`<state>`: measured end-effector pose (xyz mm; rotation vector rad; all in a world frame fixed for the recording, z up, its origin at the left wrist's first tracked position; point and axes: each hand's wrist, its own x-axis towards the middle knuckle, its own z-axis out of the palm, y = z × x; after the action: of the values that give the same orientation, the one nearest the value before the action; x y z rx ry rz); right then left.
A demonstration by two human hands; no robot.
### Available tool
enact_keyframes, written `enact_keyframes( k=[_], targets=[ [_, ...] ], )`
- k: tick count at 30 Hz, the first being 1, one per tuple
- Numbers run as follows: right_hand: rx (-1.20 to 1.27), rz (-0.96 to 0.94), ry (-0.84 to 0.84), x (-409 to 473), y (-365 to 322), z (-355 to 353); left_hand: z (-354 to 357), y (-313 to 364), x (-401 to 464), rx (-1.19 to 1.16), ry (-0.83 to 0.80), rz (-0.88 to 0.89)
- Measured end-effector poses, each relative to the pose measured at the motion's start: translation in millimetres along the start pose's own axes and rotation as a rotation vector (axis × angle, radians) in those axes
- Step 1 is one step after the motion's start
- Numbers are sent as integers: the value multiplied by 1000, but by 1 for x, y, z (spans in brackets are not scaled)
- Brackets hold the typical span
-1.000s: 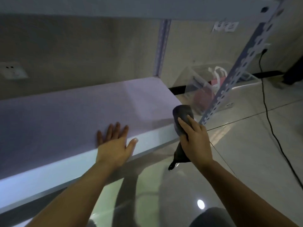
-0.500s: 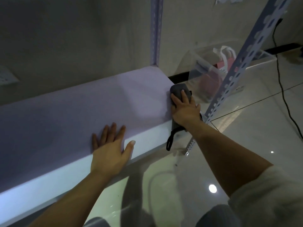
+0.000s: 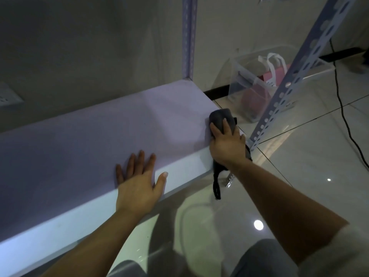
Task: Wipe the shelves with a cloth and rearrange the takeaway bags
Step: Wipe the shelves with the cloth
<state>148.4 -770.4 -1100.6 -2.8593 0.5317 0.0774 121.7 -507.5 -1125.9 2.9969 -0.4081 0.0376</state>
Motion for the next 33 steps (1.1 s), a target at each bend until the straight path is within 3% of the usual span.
enact_keyframes(
  k=[2,6,12,17,23,28,33],
  targets=[
    [4,41,-81,27,-2,-6,1,-1,0,-6,2,-2],
    [-47,-1,-75,50,-1,-4,1,-1,2,-48,37,11],
    [-60,-468,-47,11,-20,17,0,-1,2,-58,29,24],
    [90,-724,46,-58,-32,29,-4,-1,-3,-86,28,32],
    [92,-719,-54,-99,-41,30,-25,-35,-13,-62,7,93],
    [-41,-768,-86,-88,-101,35,-26,-95,-23,23,4,-64],
    [-16,-760,-134,-46,-169,48,-13,-102,-21,-39,120,-41]
  ],
)
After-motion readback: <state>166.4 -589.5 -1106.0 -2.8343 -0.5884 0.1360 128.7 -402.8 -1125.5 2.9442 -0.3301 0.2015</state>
